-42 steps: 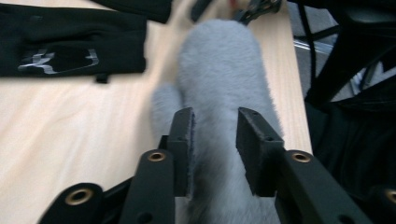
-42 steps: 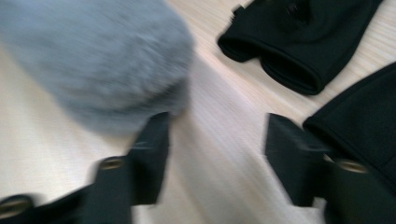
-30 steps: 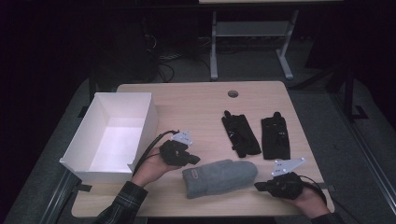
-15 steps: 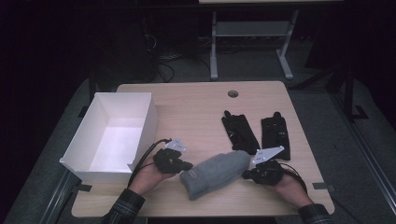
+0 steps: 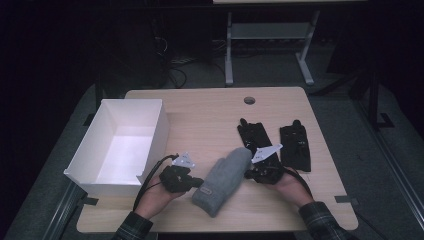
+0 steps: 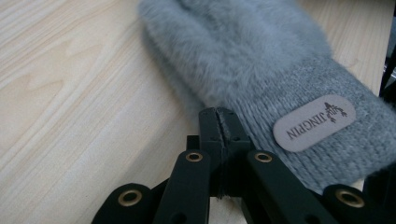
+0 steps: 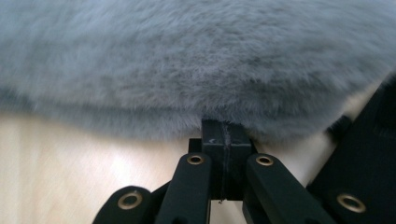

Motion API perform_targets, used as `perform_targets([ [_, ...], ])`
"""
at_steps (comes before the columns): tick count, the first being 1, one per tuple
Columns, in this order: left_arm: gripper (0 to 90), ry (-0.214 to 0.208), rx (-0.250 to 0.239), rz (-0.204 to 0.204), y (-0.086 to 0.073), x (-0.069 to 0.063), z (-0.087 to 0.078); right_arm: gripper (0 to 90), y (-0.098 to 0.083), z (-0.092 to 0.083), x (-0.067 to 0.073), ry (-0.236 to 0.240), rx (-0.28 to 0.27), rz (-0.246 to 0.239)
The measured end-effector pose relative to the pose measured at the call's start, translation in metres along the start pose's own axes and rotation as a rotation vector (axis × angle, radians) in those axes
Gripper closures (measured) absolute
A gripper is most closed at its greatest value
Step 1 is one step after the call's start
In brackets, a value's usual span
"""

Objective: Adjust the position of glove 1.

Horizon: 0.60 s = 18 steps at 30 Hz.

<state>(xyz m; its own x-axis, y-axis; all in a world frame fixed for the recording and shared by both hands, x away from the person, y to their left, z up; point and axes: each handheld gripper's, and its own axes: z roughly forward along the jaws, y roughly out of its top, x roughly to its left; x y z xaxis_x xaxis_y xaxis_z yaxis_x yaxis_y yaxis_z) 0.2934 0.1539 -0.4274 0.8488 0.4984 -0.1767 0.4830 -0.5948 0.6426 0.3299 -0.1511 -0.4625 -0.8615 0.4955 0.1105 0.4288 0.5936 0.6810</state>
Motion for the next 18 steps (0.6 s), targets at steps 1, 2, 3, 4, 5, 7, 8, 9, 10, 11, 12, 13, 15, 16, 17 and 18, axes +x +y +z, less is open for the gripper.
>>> perform_targets([
  [1, 89.1, -0.001, 0.002, -0.001, 0.000, 0.000, 0.002, 90.0, 0.006, 0.005, -0.004, -0.005, -0.006, 0.005],
  [2, 89.1, -0.002, 0.005, -0.005, 0.000, 0.000, 0.002, 90.0, 0.009, 0.007, -0.006, -0.008, -0.008, 0.007],
  [3, 89.0, 0.000, 0.007, -0.005, 0.000, 0.000, 0.003, 90.0, 0.012, 0.009, -0.007, -0.010, -0.012, 0.007],
  [4, 88.9, -0.004, 0.018, 0.006, 0.000, 0.000, 0.004, 90.0, 0.014, 0.011, -0.008, -0.007, -0.015, 0.007],
  [5, 88.9, -0.004, 0.018, 0.006, 0.000, 0.000, 0.004, 90.0, 0.014, 0.011, -0.008, -0.007, -0.015, 0.007],
  [7, 88.6, -0.005, 0.018, 0.006, 0.000, -0.001, 0.005, 90.0, 0.019, 0.018, -0.010, -0.014, -0.014, 0.004],
  [8, 88.1, 0.000, 0.006, -0.003, 0.001, -0.003, 0.006, 90.0, 0.020, 0.019, -0.010, -0.015, -0.015, 0.001],
  [9, 87.2, 0.000, 0.006, -0.003, 0.001, -0.003, 0.006, 90.0, 0.020, 0.019, -0.010, -0.015, -0.015, 0.001],
  [10, 85.9, 0.014, 0.006, -0.007, 0.001, -0.003, 0.005, 90.0, 0.020, 0.020, -0.011, -0.016, -0.015, 0.006],
  [11, 84.0, 0.014, 0.006, -0.007, 0.001, -0.003, 0.005, 90.0, 0.020, 0.020, -0.011, -0.017, -0.014, 0.007],
  [12, 81.1, 0.033, 0.000, -0.008, 0.003, -0.002, 0.004, 90.0, 0.019, 0.020, -0.011, -0.019, -0.012, 0.001],
  [13, 78.2, 0.033, 0.000, -0.008, 0.003, -0.002, 0.004, 90.0, 0.019, 0.020, -0.011, -0.019, -0.012, 0.001],
  [15, 69.4, 0.076, -0.025, -0.027, 0.005, 0.000, 0.001, 78.7, 0.016, 0.015, -0.013, -0.021, -0.019, 0.012],
  [16, 66.2, 0.076, -0.025, -0.027, 0.005, 0.000, 0.001, 78.7, 0.016, 0.015, -0.013, -0.021, -0.019, 0.012],
  [17, 66.2, 0.089, -0.039, -0.039, 0.006, 0.002, -0.001, 72.7, 0.015, 0.012, -0.013, -0.031, -0.029, 0.019],
  [18, 61.8, 0.091, -0.061, -0.057, 0.008, 0.003, -0.002, 69.0, 0.013, 0.009, -0.014, -0.046, -0.039, 0.021],
])
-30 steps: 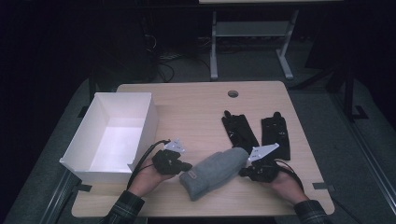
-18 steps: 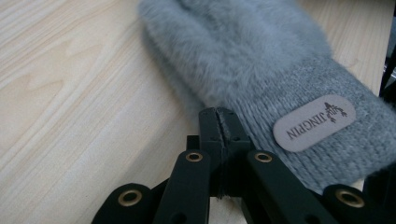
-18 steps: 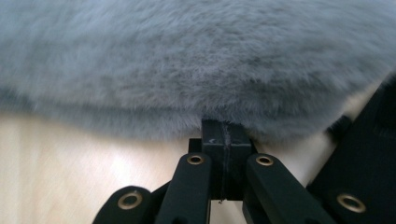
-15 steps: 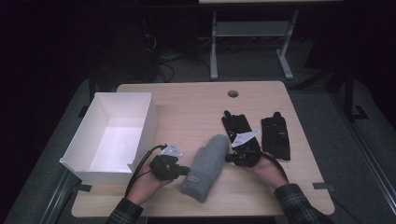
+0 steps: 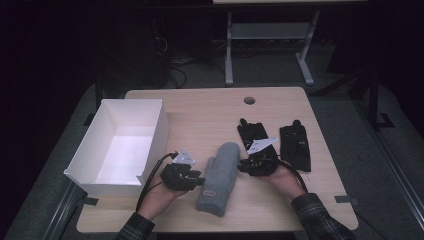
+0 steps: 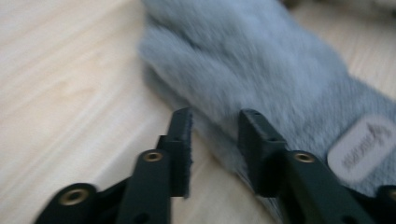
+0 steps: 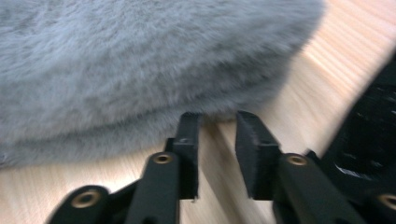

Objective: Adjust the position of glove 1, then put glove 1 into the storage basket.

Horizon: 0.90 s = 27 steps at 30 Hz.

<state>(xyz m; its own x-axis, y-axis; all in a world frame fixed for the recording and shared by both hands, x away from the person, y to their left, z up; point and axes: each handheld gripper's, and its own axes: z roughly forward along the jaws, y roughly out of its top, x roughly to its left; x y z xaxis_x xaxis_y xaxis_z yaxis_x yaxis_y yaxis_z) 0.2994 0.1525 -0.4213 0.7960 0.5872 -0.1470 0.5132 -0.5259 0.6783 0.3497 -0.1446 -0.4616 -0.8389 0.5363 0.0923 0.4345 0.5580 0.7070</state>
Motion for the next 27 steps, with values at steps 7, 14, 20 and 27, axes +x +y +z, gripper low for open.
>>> perform_targets([
  [7, 38.7, -0.007, -0.061, -0.034, 0.015, 0.009, -0.002, 48.9, -0.016, -0.021, 0.003, -0.013, -0.025, 0.017],
  [14, 19.3, -0.049, -0.063, -0.007, 0.027, 0.011, 0.009, 34.8, -0.034, -0.030, 0.010, -0.047, -0.026, 0.014],
  [20, 13.3, -0.078, -0.050, 0.019, 0.036, 0.011, 0.020, 28.3, -0.058, -0.043, 0.013, -0.092, -0.016, 0.021],
  [27, 13.0, -0.055, -0.020, 0.048, 0.044, 0.012, 0.035, 27.0, -0.074, -0.051, 0.015, -0.108, -0.013, 0.030],
])
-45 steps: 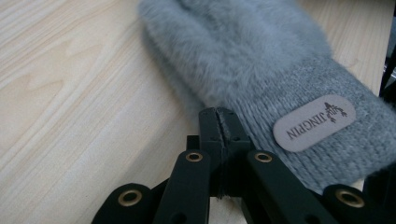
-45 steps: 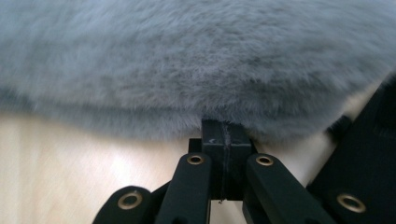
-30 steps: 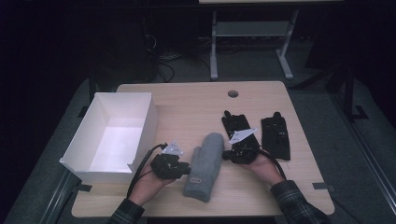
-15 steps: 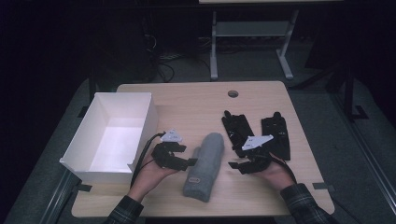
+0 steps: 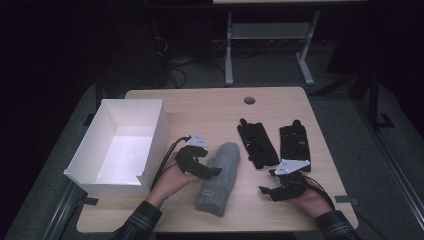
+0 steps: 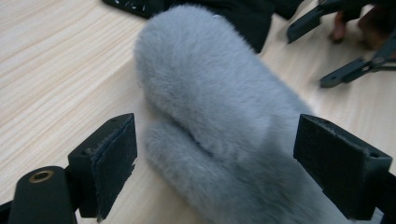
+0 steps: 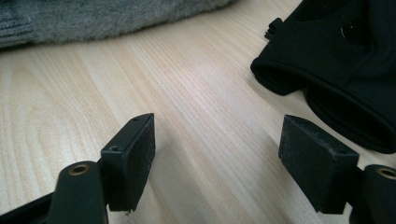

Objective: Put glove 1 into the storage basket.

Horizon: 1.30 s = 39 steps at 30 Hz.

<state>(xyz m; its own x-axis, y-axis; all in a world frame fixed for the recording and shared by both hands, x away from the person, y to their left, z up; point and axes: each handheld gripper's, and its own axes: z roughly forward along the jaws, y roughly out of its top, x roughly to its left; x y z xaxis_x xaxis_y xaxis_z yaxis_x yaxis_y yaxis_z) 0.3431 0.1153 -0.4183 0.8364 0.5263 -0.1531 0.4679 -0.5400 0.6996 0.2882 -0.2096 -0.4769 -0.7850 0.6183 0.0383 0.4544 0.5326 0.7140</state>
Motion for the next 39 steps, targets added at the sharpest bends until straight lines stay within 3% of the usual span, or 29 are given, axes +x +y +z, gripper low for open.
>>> perform_targets([
  [7, 12.8, 0.011, 0.048, 0.009, -0.002, 0.002, 0.020, 24.1, 0.000, 0.002, 0.000, 0.007, -0.014, -0.006],
  [10, 12.8, 0.007, 0.042, -0.004, -0.004, 0.002, 0.025, 24.0, -0.001, 0.002, 0.000, 0.009, -0.015, -0.006],
  [13, 12.7, 0.008, 0.059, 0.016, -0.007, 0.004, 0.031, 23.4, -0.001, 0.003, 0.000, 0.011, -0.021, -0.009],
  [18, 12.7, 0.005, 0.061, 0.013, -0.010, 0.001, 0.041, 22.8, -0.001, 0.003, 0.000, 0.015, -0.022, -0.011],
  [20, 12.8, -0.001, 0.074, 0.024, -0.010, 0.001, 0.042, 22.8, -0.001, 0.003, 0.000, 0.015, -0.024, -0.011],
  [28, 13.6, -0.015, 0.090, -0.001, -0.013, 0.002, 0.047, 21.1, -0.001, 0.004, 0.000, 0.019, -0.024, -0.015],
  [34, 26.6, -0.068, 0.107, -0.015, -0.012, 0.001, 0.046, 21.1, -0.001, 0.004, 0.000, 0.020, -0.025, -0.017],
  [39, 44.3, -0.114, 0.142, -0.021, -0.009, 0.000, 0.045, 20.3, -0.001, 0.004, 0.000, 0.023, -0.024, -0.016],
])
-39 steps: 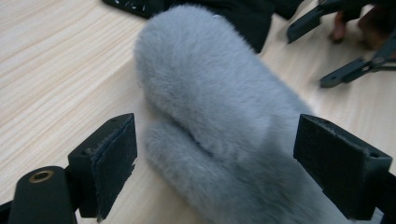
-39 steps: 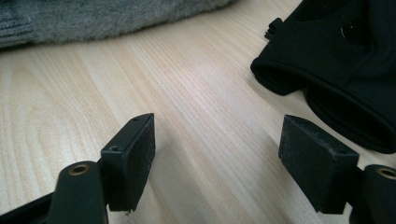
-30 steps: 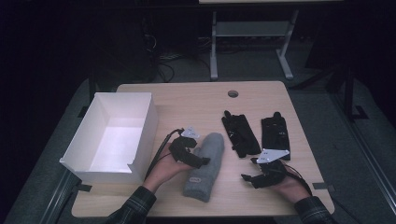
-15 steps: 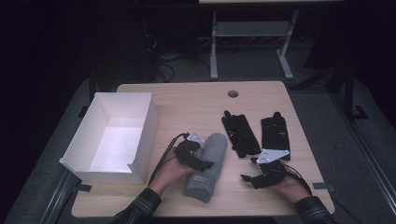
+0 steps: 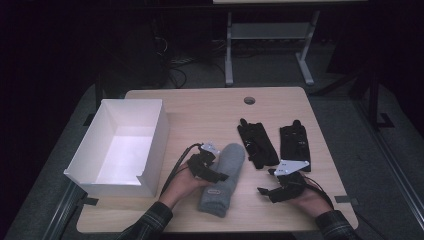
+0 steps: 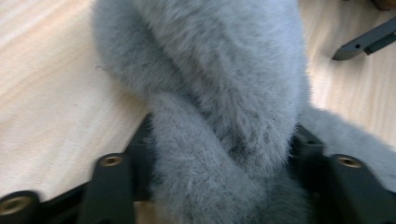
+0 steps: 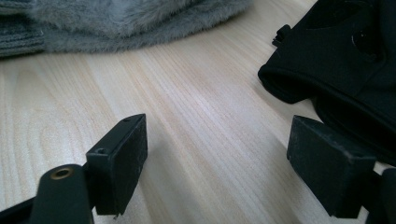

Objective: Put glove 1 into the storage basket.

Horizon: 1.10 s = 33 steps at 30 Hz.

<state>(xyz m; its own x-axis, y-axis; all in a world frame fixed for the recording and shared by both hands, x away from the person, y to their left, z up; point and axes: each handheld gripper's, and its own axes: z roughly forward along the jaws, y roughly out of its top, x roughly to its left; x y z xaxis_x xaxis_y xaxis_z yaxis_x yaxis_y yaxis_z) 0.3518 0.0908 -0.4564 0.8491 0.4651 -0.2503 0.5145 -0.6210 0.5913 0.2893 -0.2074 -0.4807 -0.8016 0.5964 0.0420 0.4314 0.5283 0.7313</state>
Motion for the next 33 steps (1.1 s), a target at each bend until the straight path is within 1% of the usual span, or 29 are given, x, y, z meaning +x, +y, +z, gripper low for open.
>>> perform_targets([
  [1, 47.4, -0.004, 0.005, -0.005, 0.001, -0.001, 0.000, 20.2, 0.000, 0.000, 0.000, 0.000, 0.000, 0.000],
  [2, 50.7, -0.009, 0.013, 0.001, 0.001, -0.001, 0.000, 20.1, 0.000, 0.000, 0.000, 0.001, 0.000, 0.000],
  [5, 59.1, -0.018, 0.024, -0.005, 0.002, -0.001, 0.000, 19.9, 0.000, 0.000, 0.000, 0.001, 0.000, 0.000],
  [6, 61.6, -0.021, 0.032, 0.004, 0.003, -0.001, -0.001, 19.6, 0.000, 0.000, 0.000, 0.002, 0.001, -0.001],
  [9, 65.9, -0.023, 0.020, 0.013, 0.002, -0.002, -0.002, 19.2, 0.000, 0.000, 0.000, 0.003, 0.002, -0.001],
  [12, 67.6, -0.024, -0.007, 0.009, 0.002, -0.003, -0.006, 18.7, 0.000, 0.000, 0.000, 0.004, 0.002, -0.003],
  [13, 68.0, -0.024, -0.007, 0.009, 0.002, -0.003, -0.006, 18.7, 0.000, 0.000, 0.000, 0.004, 0.002, -0.003],
  [14, 68.3, -0.029, -0.019, 0.008, 0.003, -0.003, -0.011, 18.6, 0.000, 0.000, 0.000, 0.004, 0.002, -0.003],
  [16, 68.8, -0.028, -0.020, 0.013, 0.003, -0.003, -0.013, 18.5, 0.000, 0.000, 0.000, 0.005, 0.002, -0.004],
  [18, 69.0, -0.027, -0.036, 0.011, 0.005, -0.004, -0.018, 18.2, 0.000, 0.000, 0.000, 0.006, 0.003, -0.004],
  [19, 69.5, -0.022, -0.039, 0.015, 0.006, -0.005, -0.021, 18.1, 0.000, 0.000, 0.000, 0.006, 0.003, -0.004],
  [20, 69.5, -0.012, -0.053, 0.012, 0.007, -0.006, -0.024, 18.1, 0.000, 0.000, 0.000, 0.006, 0.003, -0.004],
  [21, 69.9, -0.004, -0.056, 0.009, 0.008, -0.006, -0.027, 17.9, 0.000, 0.000, 0.000, 0.006, 0.003, -0.005],
  [23, 71.1, 0.005, -0.079, 0.005, 0.010, -0.008, -0.033, 17.5, 0.000, 0.001, 0.000, 0.007, 0.005, -0.007],
  [24, 75.6, 0.005, -0.112, 0.002, 0.013, -0.009, -0.040, 17.2, 0.000, 0.001, 0.000, 0.008, 0.005, -0.008],
  [25, 76.4, 0.005, -0.112, 0.002, 0.013, -0.009, -0.040, 17.2, 0.000, 0.001, 0.000, 0.008, 0.005, -0.008],
  [26, 76.5, -0.007, -0.120, -0.002, 0.017, -0.008, -0.046, 17.0, 0.000, 0.001, 0.000, 0.009, 0.005, -0.009],
  [27, 76.6, -0.007, -0.120, -0.002, 0.017, -0.008, -0.046, 17.0, 0.000, 0.001, 0.000, 0.009, 0.005, -0.008],
  [28, 77.0, 0.015, -0.120, 0.010, 0.020, -0.009, -0.050, 17.0, 0.000, 0.001, 0.000, 0.009, 0.005, -0.008],
  [30, 77.1, 0.018, -0.116, 0.015, 0.025, -0.008, -0.056, 17.0, 0.000, 0.001, 0.000, 0.009, 0.005, -0.008],
  [31, 77.1, 0.010, -0.119, 0.012, 0.026, -0.008, -0.057, 16.9, 0.000, 0.001, 0.000, 0.009, 0.006, -0.008],
  [32, 77.0, -0.021, -0.111, -0.002, 0.027, -0.007, -0.057, 16.9, 0.000, 0.001, 0.000, 0.009, 0.006, -0.008],
  [33, 76.9, -0.041, -0.106, -0.009, 0.028, -0.007, -0.057, 16.8, 0.000, 0.001, 0.000, 0.009, 0.006, -0.008],
])
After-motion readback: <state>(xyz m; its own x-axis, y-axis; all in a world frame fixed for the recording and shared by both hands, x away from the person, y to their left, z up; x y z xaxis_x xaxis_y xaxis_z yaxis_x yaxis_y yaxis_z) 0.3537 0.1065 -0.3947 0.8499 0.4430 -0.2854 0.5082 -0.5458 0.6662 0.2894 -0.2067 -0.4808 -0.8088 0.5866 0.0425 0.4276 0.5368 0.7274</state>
